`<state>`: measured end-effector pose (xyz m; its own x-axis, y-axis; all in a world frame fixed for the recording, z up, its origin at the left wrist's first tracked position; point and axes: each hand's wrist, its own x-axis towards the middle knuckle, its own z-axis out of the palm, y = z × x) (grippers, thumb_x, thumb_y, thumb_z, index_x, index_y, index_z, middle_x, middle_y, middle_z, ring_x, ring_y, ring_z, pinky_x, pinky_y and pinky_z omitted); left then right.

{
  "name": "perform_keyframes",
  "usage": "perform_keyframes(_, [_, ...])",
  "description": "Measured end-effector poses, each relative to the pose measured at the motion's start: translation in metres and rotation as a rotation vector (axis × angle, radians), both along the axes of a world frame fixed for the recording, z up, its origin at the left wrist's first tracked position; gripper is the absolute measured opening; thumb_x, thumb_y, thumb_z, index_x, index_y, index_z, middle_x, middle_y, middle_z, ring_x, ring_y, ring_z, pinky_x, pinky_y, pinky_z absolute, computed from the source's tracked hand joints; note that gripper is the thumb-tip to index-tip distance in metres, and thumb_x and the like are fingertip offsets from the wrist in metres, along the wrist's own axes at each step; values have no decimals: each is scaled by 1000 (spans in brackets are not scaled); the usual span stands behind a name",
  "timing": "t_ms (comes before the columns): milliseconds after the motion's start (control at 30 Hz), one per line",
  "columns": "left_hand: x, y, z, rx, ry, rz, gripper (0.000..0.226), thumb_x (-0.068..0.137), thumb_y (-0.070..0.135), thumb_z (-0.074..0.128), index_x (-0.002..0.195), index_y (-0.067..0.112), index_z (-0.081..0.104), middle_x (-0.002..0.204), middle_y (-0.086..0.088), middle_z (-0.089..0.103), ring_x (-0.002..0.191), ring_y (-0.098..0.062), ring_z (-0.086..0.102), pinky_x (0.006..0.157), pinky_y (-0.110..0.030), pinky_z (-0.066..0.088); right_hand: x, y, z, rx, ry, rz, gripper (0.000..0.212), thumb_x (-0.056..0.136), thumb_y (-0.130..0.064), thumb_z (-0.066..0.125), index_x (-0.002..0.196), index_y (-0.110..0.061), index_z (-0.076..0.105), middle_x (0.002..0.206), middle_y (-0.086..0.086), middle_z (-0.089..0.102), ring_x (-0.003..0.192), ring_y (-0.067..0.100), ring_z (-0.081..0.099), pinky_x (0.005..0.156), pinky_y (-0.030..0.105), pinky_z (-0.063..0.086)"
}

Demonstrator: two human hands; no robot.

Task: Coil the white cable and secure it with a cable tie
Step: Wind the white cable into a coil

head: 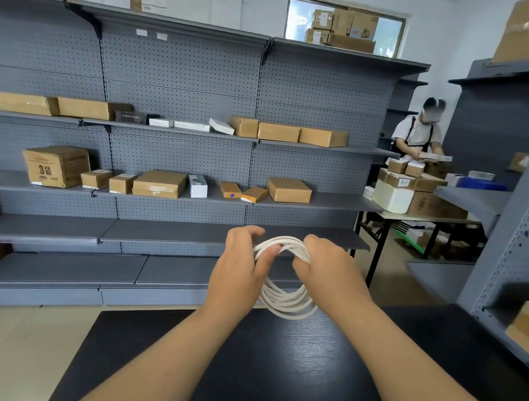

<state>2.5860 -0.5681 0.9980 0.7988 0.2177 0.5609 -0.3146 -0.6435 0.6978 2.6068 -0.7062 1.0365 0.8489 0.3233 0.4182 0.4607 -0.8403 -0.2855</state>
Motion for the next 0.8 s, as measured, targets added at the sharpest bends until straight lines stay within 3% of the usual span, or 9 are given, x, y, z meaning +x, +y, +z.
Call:
perform_keyframes(100, [1,1,-1,-133,87,-131,38,86,56,45,108,26,52,102,16,60,96,-5,55,80,-24,38,1,1,-1,48,9,30,31,89,-21,45,64,-22,26,78,3,44,83,31,51,63,31,30])
perform_keyframes(233, [-4,0,-4,-302,62,-220,48,67,70,35,90,33,58,77,7,70,77,5,60,68,-7,39,3,1,-1,212,54,55,17,88,-18,48,72,-12,43,74,7,51,79,33,53,62,35,35])
perform_keyframes(300, [-6,-2,-6,-334,37,-216,40,69,65,44,89,33,57,72,5,69,71,5,61,65,-6,39,3,2,-2,271,64,57,16,88,-18,49,74,-9,48,73,9,53,78,33,53,64,37,39])
perform_keyframes(433, [-7,-10,-14,-478,36,-148,17,88,42,56,88,26,58,78,7,64,74,-3,59,71,-20,42,2,6,0,527,34,20,17,88,-16,49,79,-3,55,78,13,61,78,32,55,67,37,42])
perform_keyframes(533, [-8,-20,-13,-579,19,-103,22,95,33,46,97,17,61,83,8,61,80,-8,55,74,-23,42,0,12,2,648,30,-8,17,88,-15,48,80,-2,55,80,12,61,79,30,54,68,35,41])
perform_keyframes(667, [-4,-23,-7,-666,65,-56,28,97,31,43,79,14,57,68,5,56,64,-9,50,60,-20,40,-2,16,-7,774,117,-52,19,89,-17,46,82,-3,57,79,12,62,77,28,54,68,35,43])
perform_keyframes(800, [-1,-20,-5,-670,101,-50,33,97,27,43,66,16,49,59,3,51,56,-11,45,56,-26,35,-2,18,-17,913,246,-65,19,89,-19,47,85,-9,62,81,9,64,76,23,54,68,34,44])
